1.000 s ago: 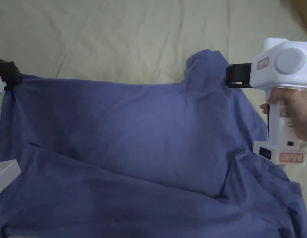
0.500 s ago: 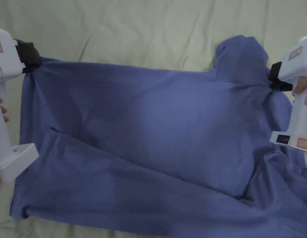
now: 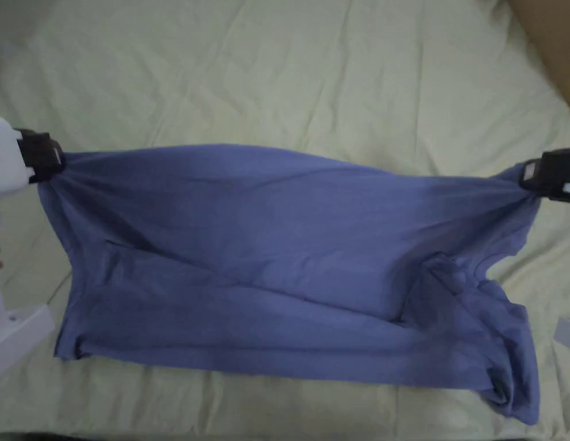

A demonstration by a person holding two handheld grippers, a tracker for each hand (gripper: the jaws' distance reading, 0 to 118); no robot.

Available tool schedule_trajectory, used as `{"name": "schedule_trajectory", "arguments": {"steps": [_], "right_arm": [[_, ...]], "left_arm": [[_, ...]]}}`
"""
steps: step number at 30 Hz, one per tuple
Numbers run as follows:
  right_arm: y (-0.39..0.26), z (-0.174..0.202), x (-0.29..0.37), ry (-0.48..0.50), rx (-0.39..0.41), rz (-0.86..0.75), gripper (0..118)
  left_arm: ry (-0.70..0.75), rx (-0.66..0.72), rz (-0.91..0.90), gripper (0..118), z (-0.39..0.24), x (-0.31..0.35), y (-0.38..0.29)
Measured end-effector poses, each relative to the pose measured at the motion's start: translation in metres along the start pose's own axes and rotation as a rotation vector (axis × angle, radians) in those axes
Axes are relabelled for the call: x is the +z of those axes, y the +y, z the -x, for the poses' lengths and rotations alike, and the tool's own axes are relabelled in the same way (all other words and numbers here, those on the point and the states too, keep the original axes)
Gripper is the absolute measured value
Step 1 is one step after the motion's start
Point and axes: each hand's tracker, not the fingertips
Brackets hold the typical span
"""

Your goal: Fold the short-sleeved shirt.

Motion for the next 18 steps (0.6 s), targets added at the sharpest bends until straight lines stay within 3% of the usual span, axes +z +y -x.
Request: {"name": "schedule_trajectory", "arguments": {"steps": [7, 11, 12, 13, 14, 15, 17, 18], "right_arm": [[-0.121, -0.023, 0.029, -0.020, -0.166, 0.096, 3], [-0.169, -0.022, 0.030, -0.063, -0.149, 0.117, 4], [-0.173, -0.023, 0.032, -0.079, -0.144, 0.129, 11], [-0.176, -0.024, 0.039, -0.097, -0.138, 0.133, 23], [-0.176, -0.027, 0.044, -0.111, -0.129, 0.123, 42], [-0.173, -0.029, 0.051, -0.133, -0.113, 0.113, 60], [-0.162, -0.034, 0.066, -0.214, -0.090, 0.055, 107], [-0.155, -0.033, 0.076, -0.241, -0.084, -0.008, 114]], "left_arm": [[0.047, 0.132, 0.154, 2, 0.022, 0.030, -0.085], [0.095, 0.214, 0.262, 8, 0.035, 0.033, -0.125], [0.107, 0.226, 0.268, 21, 0.036, 0.036, -0.129], [0.129, 0.229, 0.269, 46, 0.038, 0.040, -0.133], [0.146, 0.225, 0.264, 89, 0.040, 0.044, -0.132], [0.175, 0.224, 0.256, 112, 0.041, 0.049, -0.129], [0.193, 0.200, 0.148, 118, 0.036, 0.068, -0.118], [0.183, 0.180, 0.095, 118, 0.032, 0.076, -0.109]]}}
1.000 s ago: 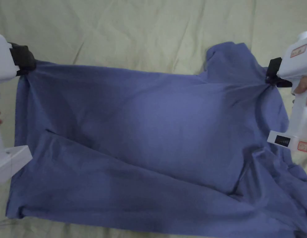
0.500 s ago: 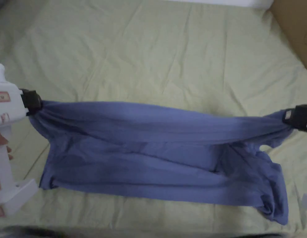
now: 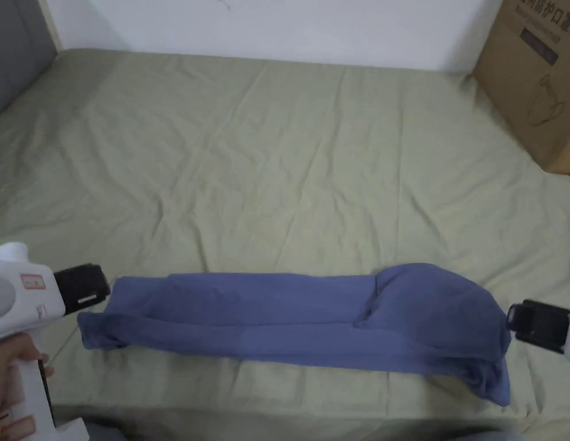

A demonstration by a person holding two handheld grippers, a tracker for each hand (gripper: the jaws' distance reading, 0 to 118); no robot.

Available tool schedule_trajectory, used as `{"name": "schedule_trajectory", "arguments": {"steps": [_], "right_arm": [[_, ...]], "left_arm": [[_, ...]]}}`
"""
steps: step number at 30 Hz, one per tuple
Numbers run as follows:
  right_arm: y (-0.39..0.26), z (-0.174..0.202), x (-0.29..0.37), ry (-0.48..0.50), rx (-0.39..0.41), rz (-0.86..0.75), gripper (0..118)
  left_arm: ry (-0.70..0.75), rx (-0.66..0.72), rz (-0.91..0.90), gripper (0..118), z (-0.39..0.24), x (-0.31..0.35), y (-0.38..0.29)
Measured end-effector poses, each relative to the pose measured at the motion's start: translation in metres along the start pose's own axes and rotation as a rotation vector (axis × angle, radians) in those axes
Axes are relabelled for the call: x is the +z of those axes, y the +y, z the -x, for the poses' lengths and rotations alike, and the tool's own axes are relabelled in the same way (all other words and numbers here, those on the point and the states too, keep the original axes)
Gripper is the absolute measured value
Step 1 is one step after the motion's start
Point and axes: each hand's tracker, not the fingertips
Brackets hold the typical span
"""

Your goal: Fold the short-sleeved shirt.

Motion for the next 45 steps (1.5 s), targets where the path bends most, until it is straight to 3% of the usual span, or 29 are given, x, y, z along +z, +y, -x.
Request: {"name": "schedule_trajectory", "arguments": {"steps": [4, 8, 10, 13, 14, 15, 16, 17, 19, 20, 22, 30, 31, 32, 33, 35, 40, 45], "right_arm": [[0.031, 0.016, 0.047, 0.000, 0.054, -0.234, 115], [0.043, 0.049, 0.087, 0.065, 0.115, -0.440, 116], [0.045, 0.065, 0.101, 0.115, 0.115, -0.520, 117], [0.042, 0.084, 0.111, 0.210, 0.102, -0.620, 116], [0.042, 0.090, 0.111, 0.216, 0.105, -0.624, 109], [0.041, 0.094, 0.111, 0.240, 0.113, -0.634, 94], [0.039, 0.098, 0.112, 0.254, 0.115, -0.640, 94], [0.038, 0.103, 0.113, 0.252, 0.112, -0.642, 87], [0.037, 0.109, 0.110, 0.258, 0.084, -0.644, 27], [0.035, 0.110, 0.108, 0.265, 0.063, -0.647, 7], [0.036, 0.111, 0.107, 0.304, 0.049, -0.621, 0], [0.035, 0.115, 0.104, 0.303, 0.078, -0.603, 0], [0.035, 0.115, 0.103, 0.301, 0.079, -0.598, 0], [0.035, 0.115, 0.102, 0.299, 0.081, -0.593, 0], [0.035, 0.115, 0.101, 0.296, 0.081, -0.589, 0], [0.034, 0.115, 0.098, 0.292, 0.083, -0.576, 0], [0.034, 0.115, 0.085, 0.281, 0.080, -0.529, 0], [0.032, 0.118, 0.074, 0.252, 0.084, -0.478, 0]], "left_arm": [[-0.095, -0.133, -0.172, 118, -0.033, 0.040, 0.022], [-0.191, -0.270, -0.377, 117, -0.073, 0.073, 0.025], [-0.213, -0.309, -0.469, 109, -0.089, 0.081, 0.020], [-0.237, -0.368, -0.572, 87, -0.108, 0.089, 0.013], [-0.238, -0.387, -0.599, 74, -0.110, 0.085, 0.013], [-0.239, -0.398, -0.623, 64, -0.115, 0.086, 0.011], [-0.250, -0.397, -0.633, 58, -0.117, 0.087, 0.010], [-0.260, -0.392, -0.635, 58, -0.119, 0.088, 0.009], [-0.286, -0.368, -0.636, 9, -0.125, 0.090, 0.004], [-0.305, -0.344, -0.634, 0, -0.124, 0.090, 0.002], [-0.366, -0.308, -0.578, 0, -0.121, 0.090, 0.003], [-0.337, -0.276, -0.463, 0, -0.099, 0.078, 0.016], [-0.321, -0.257, -0.430, 5, -0.093, 0.074, 0.023], [-0.305, -0.230, -0.409, 24, -0.083, 0.069, 0.030], [-0.308, -0.216, -0.381, 49, -0.075, 0.065, 0.036], [-0.312, -0.157, -0.267, 118, -0.051, 0.042, 0.053], [-0.359, -0.007, -0.015, 116, -0.010, 0.008, 0.037], [-0.469, 0.266, 0.185, 116, 0.062, -0.070, 0.024]]}}
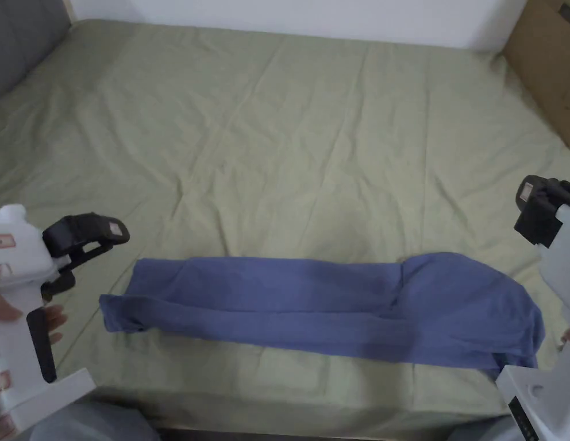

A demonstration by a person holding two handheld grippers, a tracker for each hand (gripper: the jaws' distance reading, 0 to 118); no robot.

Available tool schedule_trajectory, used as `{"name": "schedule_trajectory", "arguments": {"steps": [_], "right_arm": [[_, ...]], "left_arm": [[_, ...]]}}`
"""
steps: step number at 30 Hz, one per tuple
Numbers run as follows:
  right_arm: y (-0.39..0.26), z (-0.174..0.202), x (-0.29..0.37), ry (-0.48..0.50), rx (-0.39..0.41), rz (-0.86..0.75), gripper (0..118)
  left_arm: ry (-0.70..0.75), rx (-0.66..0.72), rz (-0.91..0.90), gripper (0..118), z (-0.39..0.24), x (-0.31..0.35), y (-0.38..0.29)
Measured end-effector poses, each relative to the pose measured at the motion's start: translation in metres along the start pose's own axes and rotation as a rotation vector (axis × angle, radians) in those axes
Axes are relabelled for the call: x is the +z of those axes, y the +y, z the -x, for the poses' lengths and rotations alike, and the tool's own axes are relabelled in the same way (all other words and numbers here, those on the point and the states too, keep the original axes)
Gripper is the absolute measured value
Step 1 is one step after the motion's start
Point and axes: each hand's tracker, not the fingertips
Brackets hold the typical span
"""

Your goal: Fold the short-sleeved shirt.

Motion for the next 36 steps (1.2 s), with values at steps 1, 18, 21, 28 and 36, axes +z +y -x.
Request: {"name": "schedule_trajectory", "arguments": {"steps": [1, 18, 21, 28, 36], "right_arm": [[-0.001, 0.000, -0.002, -0.003, -0.002, 0.012, 0], [-0.011, 0.026, -0.017, 0.006, 0.074, 0.088, 0], [-0.015, 0.029, -0.015, 0.014, 0.107, 0.099, 0], [-0.021, 0.025, -0.009, 0.037, 0.091, 0.103, 0], [-0.020, 0.005, 0.010, 0.023, 0.059, 0.075, 0]], "left_arm": [[0.013, 0.018, 0.019, 116, 0.010, -0.005, -0.004], [0.135, -0.058, 0.216, 11, -0.007, -0.076, -0.035], [0.171, -0.119, 0.169, 10, -0.022, -0.070, -0.037], [0.295, -0.604, 0.025, 10, -0.113, -0.035, -0.065], [0.009, -0.607, 0.082, 10, -0.206, -0.041, -0.108]]}}
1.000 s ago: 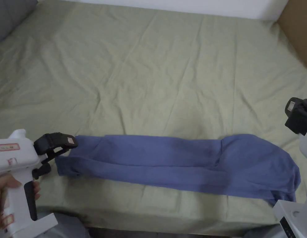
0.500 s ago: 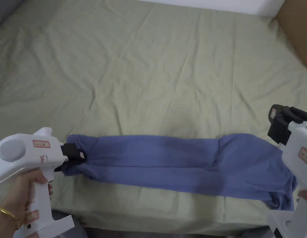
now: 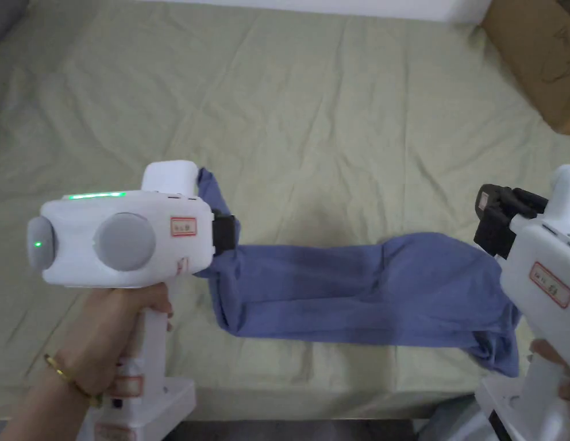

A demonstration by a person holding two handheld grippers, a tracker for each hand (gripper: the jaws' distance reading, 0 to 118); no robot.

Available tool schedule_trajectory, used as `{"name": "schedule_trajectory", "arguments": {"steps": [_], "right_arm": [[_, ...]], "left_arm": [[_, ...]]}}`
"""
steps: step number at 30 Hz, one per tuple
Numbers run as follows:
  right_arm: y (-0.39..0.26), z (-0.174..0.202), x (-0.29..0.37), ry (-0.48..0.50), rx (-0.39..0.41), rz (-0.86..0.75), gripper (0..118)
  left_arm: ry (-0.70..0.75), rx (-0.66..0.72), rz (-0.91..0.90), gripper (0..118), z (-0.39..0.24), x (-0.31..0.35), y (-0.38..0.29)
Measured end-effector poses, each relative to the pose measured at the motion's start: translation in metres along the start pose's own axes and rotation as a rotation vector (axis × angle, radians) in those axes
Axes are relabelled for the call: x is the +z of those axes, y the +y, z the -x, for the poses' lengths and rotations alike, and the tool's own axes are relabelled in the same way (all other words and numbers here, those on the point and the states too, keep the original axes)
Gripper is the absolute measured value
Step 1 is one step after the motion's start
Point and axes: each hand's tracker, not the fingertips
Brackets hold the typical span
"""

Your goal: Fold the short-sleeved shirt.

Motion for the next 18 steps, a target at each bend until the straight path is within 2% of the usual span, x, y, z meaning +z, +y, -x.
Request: {"name": "schedule_trajectory", "arguments": {"steps": [4, 8, 9, 10, 11, 12, 13, 18], "right_arm": [[-0.003, -0.018, 0.013, -0.041, -0.010, -0.014, 0], [-0.010, -0.038, 0.025, -0.089, -0.048, -0.006, 0], [-0.012, -0.042, 0.028, -0.100, -0.058, -0.006, 0], [-0.014, -0.047, 0.032, -0.107, -0.066, -0.006, 0], [-0.015, -0.051, 0.034, -0.117, -0.071, -0.003, 0], [-0.016, -0.054, 0.037, -0.127, -0.075, -0.001, 0], [-0.017, -0.058, 0.039, -0.136, -0.079, 0.000, 0], [-0.019, -0.072, 0.047, -0.155, -0.111, 0.002, 0]], "left_arm": [[-0.078, 0.032, 0.093, 10, -0.041, -0.056, -0.007], [0.000, -0.041, 0.185, 12, -0.079, -0.124, -0.031], [0.021, -0.043, 0.209, 17, -0.085, -0.138, -0.036], [0.013, -0.049, 0.243, 28, -0.090, -0.151, -0.043], [-0.013, -0.040, 0.286, 49, -0.095, -0.162, -0.049], [-0.034, -0.035, 0.328, 63, -0.098, -0.170, -0.053], [-0.065, -0.029, 0.366, 69, -0.099, -0.174, -0.057], [-0.145, -0.013, 0.243, 69, -0.094, -0.140, -0.046]]}}
